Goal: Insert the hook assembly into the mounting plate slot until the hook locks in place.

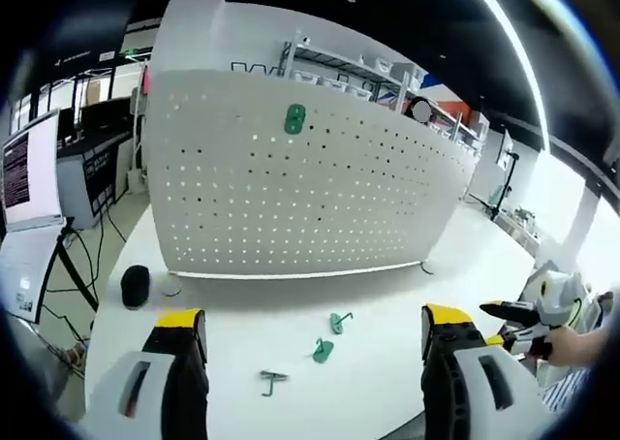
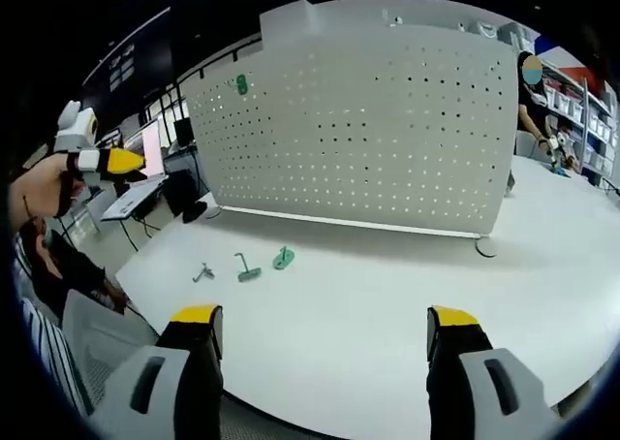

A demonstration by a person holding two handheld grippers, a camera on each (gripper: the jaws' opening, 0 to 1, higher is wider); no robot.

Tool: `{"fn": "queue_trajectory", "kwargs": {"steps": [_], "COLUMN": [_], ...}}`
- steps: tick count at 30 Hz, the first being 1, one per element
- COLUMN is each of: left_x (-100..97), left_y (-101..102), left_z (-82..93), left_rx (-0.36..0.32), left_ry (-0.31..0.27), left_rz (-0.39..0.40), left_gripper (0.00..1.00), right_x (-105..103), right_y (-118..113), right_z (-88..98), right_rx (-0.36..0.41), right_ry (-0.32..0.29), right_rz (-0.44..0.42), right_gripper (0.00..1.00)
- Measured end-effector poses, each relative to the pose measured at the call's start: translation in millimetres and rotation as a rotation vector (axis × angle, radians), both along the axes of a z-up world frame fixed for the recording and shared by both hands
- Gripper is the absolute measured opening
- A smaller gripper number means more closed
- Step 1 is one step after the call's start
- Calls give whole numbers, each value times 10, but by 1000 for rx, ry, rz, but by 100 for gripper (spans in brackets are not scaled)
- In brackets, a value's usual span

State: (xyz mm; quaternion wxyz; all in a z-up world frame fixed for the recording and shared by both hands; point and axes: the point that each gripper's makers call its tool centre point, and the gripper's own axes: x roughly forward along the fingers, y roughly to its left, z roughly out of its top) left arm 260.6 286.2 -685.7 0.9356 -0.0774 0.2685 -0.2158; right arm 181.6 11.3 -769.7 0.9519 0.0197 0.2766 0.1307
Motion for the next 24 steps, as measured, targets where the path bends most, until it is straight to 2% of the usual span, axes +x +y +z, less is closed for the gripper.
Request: {"fn": "queue_trajectory", "kwargs": {"steps": [6, 9, 17, 24], "left_x": [-100, -131, -228, -336], "left_y": [33, 42, 8, -15], "left_z": [-50, -13, -52, -173], "left_rx": [-6, -50, -51, -72], "left_ry": [14, -1, 17, 49], "left_rz": [-5, 15, -7, -22], "left_gripper": [97, 99, 100, 98], "right_x": [-17, -28, -55, -83], "right_y": [26, 52, 123, 163], "right_z": [-7, -2, -21, -41], "right_rx": [1, 3, 5, -1], "right_ry": [7, 8, 17, 19], "right_rz": [11, 18, 32, 47], "right_gripper": [83, 83, 83, 81]}}
